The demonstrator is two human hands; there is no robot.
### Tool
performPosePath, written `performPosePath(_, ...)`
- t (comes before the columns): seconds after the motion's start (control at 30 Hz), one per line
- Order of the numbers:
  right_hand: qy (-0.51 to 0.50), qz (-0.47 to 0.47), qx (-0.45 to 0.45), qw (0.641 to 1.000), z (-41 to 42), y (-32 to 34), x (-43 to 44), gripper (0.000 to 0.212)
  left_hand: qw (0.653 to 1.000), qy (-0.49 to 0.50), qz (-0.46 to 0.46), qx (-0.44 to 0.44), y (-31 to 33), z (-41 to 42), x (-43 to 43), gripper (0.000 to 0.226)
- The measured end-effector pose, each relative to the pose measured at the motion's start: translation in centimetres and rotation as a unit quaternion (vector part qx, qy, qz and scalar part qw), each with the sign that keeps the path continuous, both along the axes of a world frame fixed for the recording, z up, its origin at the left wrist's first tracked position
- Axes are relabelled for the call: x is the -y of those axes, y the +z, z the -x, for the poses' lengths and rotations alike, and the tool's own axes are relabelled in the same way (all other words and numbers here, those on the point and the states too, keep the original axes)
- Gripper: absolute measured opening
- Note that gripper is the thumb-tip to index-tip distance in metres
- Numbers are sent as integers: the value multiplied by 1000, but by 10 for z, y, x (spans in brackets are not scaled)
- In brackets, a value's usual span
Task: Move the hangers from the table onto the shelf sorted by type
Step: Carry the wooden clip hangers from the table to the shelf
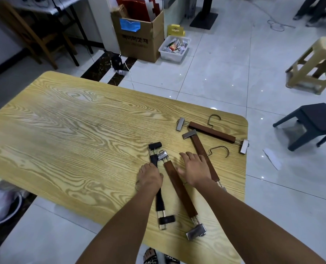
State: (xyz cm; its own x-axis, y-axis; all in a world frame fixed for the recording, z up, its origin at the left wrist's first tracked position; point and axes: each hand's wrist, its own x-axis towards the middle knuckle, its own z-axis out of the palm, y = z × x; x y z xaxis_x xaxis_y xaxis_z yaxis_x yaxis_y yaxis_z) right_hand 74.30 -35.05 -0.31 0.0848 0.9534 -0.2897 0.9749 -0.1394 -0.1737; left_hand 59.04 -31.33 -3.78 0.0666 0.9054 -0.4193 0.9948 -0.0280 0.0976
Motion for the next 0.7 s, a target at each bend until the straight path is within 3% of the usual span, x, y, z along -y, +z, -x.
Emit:
performPosePath(0.53, -10, 8, -15, 1000, 36, -4, 8, 56, 991, -101, -46, -70, 22, 74, -33, 47)
performPosePath(0.7, -26, 9, -13, 1000, 38, -5, 15, 54, 992, -109, -34, -49, 29, 79, -36, 47)
